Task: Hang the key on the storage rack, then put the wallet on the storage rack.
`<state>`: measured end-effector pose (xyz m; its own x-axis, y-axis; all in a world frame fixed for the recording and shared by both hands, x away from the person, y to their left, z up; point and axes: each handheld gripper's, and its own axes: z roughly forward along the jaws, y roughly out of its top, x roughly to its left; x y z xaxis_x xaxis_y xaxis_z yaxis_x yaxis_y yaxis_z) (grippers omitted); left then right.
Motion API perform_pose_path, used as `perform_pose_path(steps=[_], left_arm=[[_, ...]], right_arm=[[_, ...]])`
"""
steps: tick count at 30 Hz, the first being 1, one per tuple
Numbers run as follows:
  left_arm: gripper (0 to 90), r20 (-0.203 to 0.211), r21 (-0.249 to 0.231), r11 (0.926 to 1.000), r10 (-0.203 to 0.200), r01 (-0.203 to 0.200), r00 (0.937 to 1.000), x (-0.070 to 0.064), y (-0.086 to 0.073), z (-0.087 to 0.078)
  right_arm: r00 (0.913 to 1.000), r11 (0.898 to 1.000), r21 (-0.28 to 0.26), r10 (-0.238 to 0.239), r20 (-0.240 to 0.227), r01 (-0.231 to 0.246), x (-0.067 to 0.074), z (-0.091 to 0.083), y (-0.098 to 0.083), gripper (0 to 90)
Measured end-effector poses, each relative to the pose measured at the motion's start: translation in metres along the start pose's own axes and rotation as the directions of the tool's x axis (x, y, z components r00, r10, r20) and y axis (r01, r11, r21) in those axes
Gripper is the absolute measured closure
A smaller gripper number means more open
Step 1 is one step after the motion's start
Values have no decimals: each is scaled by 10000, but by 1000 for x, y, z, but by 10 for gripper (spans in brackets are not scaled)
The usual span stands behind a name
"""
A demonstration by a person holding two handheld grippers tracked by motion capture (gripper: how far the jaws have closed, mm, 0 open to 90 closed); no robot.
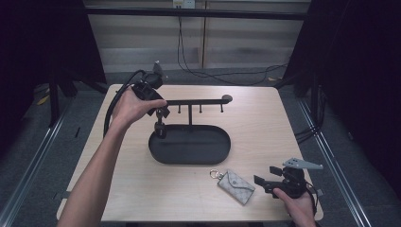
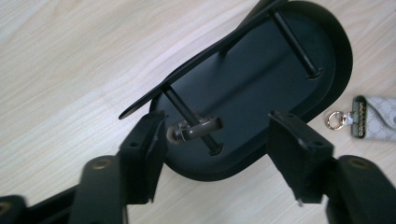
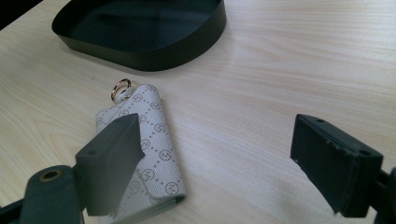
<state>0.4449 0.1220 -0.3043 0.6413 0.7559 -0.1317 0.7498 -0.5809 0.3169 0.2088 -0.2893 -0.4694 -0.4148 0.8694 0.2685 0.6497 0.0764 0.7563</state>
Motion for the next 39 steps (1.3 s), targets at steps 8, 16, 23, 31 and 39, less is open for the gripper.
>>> perform_pose_path(steps=[8,16,23,31,39], left_arm=[[273,390,-867,9961,-152,186,9991,13,-28,3],[190,927,-2341,9718,-53,269,9957,22,-58,-6],[242,557,-3194,9476,203,-15,9982,25,-80,-10],[244,216,-3845,9230,273,-170,9994,32,-109,-11],[267,397,-4386,8981,-145,305,9991,31,-142,-4]], right_arm=[[10000,10000,13,4,38,-4,0,0,0,161],[9999,9999,22,-110,53,110,0,0,0,161],[10000,10000,10,1,88,-1,1,0,0,161],[9999,10000,60,36,141,-37,0,2,1,161],[9999,10000,55,14,157,-15,0,2,1,163]])
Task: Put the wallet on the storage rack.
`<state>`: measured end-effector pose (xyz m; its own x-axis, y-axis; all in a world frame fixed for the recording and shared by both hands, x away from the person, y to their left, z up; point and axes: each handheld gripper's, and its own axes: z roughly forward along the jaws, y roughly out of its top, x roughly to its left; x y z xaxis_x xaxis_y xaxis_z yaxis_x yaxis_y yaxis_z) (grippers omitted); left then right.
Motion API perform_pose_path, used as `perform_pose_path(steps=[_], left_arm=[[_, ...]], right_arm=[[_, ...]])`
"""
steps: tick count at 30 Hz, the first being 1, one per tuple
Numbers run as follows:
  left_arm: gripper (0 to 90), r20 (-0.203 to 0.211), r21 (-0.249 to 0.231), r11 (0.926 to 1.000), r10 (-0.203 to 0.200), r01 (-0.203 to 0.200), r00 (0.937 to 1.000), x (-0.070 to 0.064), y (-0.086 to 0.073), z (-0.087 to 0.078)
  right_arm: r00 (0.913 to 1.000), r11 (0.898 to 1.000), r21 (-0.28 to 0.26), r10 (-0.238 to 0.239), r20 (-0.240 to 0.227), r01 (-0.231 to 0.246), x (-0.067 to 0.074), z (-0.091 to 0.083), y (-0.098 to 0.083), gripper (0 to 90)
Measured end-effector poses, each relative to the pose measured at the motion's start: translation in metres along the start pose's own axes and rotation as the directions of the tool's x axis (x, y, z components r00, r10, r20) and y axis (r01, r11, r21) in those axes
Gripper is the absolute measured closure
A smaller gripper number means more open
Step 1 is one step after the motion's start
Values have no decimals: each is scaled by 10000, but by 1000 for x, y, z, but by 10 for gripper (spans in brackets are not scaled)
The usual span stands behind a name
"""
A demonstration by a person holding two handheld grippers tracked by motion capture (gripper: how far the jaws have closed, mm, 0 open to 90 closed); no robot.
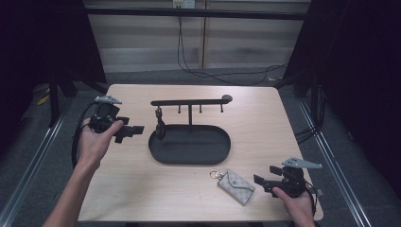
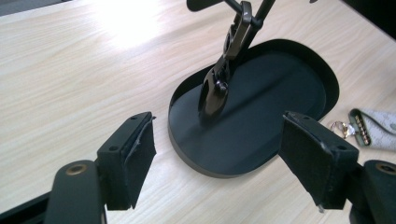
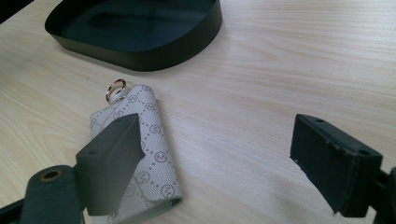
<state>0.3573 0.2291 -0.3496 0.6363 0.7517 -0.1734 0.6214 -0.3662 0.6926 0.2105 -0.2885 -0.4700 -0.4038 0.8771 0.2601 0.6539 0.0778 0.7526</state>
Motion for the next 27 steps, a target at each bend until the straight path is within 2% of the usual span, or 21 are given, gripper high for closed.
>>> perform_pose_path(steps=[3,6,8,10,13,15,19,21,23,25,27], left_arm=[[264,-106,4,9999,114,-114,9999,-2,-6,0],[227,-456,-167,9997,178,-186,9988,-8,-15,1],[254,-317,-318,9991,267,-277,9991,-10,-23,2],[255,-396,-455,9984,318,-336,9987,-13,-32,2],[261,-118,-646,9976,237,-244,9997,-15,-47,3],[261,-89,-734,9969,275,-281,9996,-17,-56,3],[278,387,-833,9963,237,-204,9990,-19,-74,1],[287,319,-865,9959,287,-258,9991,-21,-82,-1],[287,523,-1002,9950,69,-16,9986,-22,-92,-3],[282,310,-1007,9949,132,-100,9994,-25,-99,-4],[279,444,-1036,9946,76,-30,9990,-26,-107,-3]], right_arm=[[10000,10000,6,1,9,-1,0,0,0,164],[10000,10000,14,14,70,-14,0,0,0,174],[10000,10000,-9,33,94,-33,0,-1,0,175],[9999,10000,23,93,121,-94,0,0,0,179],[9999,9999,33,123,121,-123,-1,0,0,186],[9998,9999,59,158,137,-159,-1,-1,1,195],[9999,9998,150,141,88,-142,0,0,3,194],[10000,9997,237,58,53,-60,1,0,3,193],[10000,9997,258,12,40,-13,1,1,4,191],[10000,9998,218,33,-18,-33,2,0,5,190],[10000,9998,202,12,-28,-11,3,0,6,191]])
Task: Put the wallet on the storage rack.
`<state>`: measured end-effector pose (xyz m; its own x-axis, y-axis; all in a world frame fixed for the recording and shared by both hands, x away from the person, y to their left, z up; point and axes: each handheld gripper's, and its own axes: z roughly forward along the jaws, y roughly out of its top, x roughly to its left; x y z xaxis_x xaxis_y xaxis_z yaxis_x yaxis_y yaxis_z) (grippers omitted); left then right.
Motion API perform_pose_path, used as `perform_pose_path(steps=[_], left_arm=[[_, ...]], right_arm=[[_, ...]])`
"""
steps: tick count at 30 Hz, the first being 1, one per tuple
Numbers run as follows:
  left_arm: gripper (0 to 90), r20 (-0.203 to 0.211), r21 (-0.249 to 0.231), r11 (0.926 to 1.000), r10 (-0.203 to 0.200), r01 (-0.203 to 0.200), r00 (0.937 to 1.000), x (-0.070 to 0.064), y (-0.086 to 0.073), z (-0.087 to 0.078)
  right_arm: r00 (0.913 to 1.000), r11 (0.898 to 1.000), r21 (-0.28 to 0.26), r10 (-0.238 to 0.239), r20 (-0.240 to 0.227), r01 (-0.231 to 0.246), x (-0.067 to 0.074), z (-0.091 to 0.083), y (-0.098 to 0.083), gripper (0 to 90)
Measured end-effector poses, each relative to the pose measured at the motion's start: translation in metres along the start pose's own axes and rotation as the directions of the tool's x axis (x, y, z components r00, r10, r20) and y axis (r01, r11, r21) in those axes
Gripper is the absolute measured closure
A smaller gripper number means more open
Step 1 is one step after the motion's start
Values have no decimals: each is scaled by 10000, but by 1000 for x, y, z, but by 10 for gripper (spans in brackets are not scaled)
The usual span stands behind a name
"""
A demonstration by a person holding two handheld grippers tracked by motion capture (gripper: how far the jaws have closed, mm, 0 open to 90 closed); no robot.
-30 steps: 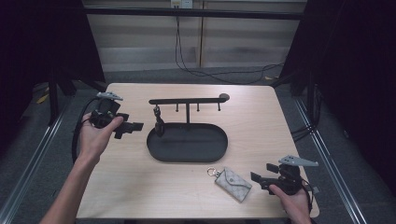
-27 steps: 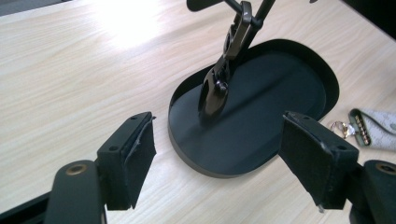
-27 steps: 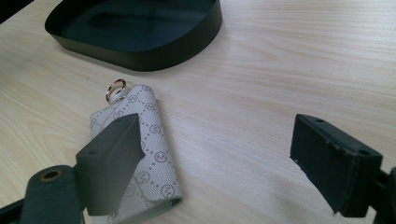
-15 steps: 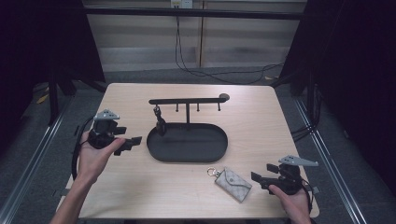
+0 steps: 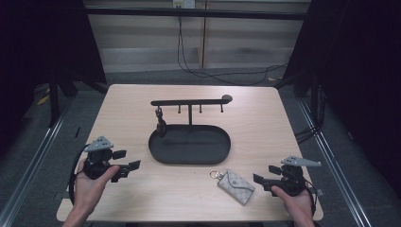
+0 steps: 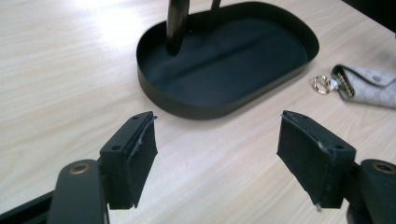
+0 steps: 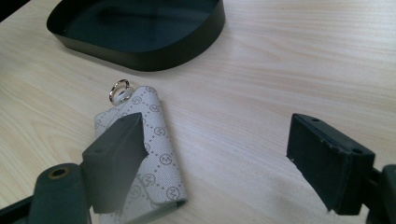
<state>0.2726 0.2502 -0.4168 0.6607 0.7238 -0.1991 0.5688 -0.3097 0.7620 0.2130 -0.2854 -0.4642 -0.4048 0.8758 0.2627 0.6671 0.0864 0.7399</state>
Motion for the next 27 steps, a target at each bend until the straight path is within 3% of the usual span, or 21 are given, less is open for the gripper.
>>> perform_pose_path(steps=[10,12,18,22,27], left_arm=[[263,606,145,9999,-69,60,9981,-9,-31,-3],[259,526,97,9999,-70,65,9986,-11,-35,-3],[276,392,111,9999,-106,101,9992,-15,-45,0],[276,488,314,9993,165,-181,9987,-18,-49,2],[274,570,329,9993,153,-172,9983,-18,-52,1]], right_arm=[[9985,9985,-23,-556,23,556,9,-2,8,240],[9973,9973,96,-732,-16,733,11,-1,11,248],[9919,9907,848,-993,-791,1060,18,4,16,308],[9877,9843,1197,-1178,-1030,1299,22,8,21,303],[9788,9683,1839,-1429,-1464,1689,31,12,27,298]])
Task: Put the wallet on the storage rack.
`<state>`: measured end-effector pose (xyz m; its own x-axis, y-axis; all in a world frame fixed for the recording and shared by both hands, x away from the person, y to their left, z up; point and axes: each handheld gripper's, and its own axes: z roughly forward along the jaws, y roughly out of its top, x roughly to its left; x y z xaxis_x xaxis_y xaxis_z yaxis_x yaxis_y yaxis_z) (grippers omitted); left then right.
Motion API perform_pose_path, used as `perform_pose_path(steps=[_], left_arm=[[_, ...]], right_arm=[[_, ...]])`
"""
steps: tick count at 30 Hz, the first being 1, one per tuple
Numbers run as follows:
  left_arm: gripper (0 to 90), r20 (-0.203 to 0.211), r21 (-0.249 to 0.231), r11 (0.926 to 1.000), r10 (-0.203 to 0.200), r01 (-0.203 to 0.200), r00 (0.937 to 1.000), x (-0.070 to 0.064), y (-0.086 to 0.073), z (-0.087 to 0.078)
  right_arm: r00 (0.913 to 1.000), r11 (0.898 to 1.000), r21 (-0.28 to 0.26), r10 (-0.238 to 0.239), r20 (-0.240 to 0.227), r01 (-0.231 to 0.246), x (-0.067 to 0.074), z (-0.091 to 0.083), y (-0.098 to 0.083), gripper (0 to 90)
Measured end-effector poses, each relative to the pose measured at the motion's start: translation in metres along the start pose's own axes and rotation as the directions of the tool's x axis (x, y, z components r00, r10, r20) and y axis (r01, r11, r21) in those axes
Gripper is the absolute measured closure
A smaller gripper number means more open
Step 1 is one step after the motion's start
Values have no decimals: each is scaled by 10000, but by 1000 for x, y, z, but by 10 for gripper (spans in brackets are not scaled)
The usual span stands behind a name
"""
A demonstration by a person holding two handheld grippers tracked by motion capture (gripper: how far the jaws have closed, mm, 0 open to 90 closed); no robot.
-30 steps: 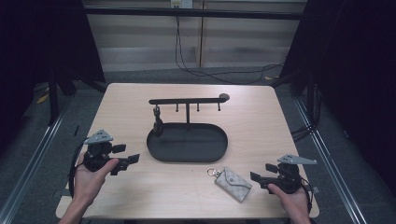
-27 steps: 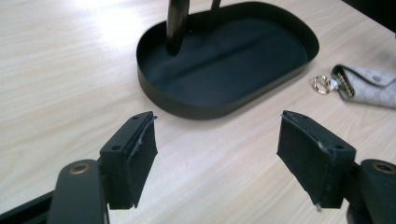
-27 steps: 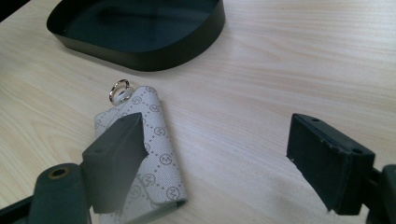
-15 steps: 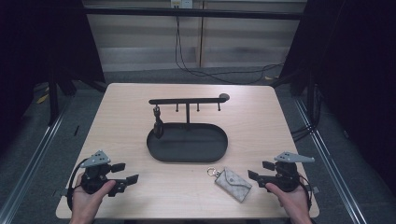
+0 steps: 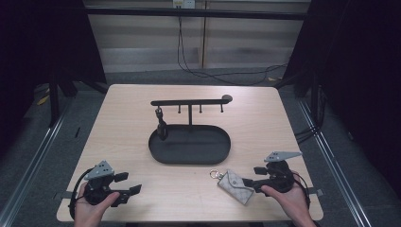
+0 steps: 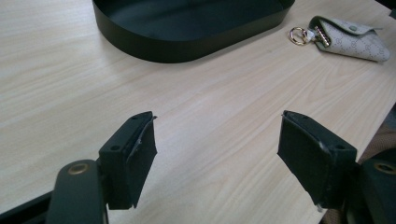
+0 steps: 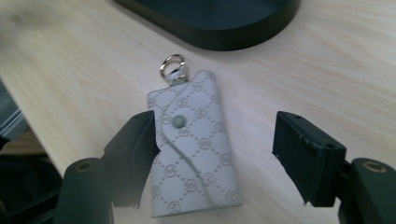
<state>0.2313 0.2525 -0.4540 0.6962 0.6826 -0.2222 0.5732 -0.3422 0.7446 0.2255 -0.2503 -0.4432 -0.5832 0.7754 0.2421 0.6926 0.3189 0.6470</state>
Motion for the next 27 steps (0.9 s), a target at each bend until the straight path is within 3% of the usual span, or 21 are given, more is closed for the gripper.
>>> perform_pose_path(steps=[7,14,22,27], left_arm=[[274,212,293,9992,264,-270,9994,-3,-2,5],[270,233,353,9992,192,-200,9995,1,-2,5],[269,326,374,9991,190,-202,9993,1,-2,6],[269,337,337,9992,203,-215,9992,2,-2,4]], right_arm=[[9998,9953,955,-128,-170,144,4,13,9,291],[9993,9857,1647,-323,-204,352,9,24,17,290],[9983,9647,2567,-567,-136,583,14,37,26,266],[9974,9550,2878,-710,-119,714,17,43,32,256]])
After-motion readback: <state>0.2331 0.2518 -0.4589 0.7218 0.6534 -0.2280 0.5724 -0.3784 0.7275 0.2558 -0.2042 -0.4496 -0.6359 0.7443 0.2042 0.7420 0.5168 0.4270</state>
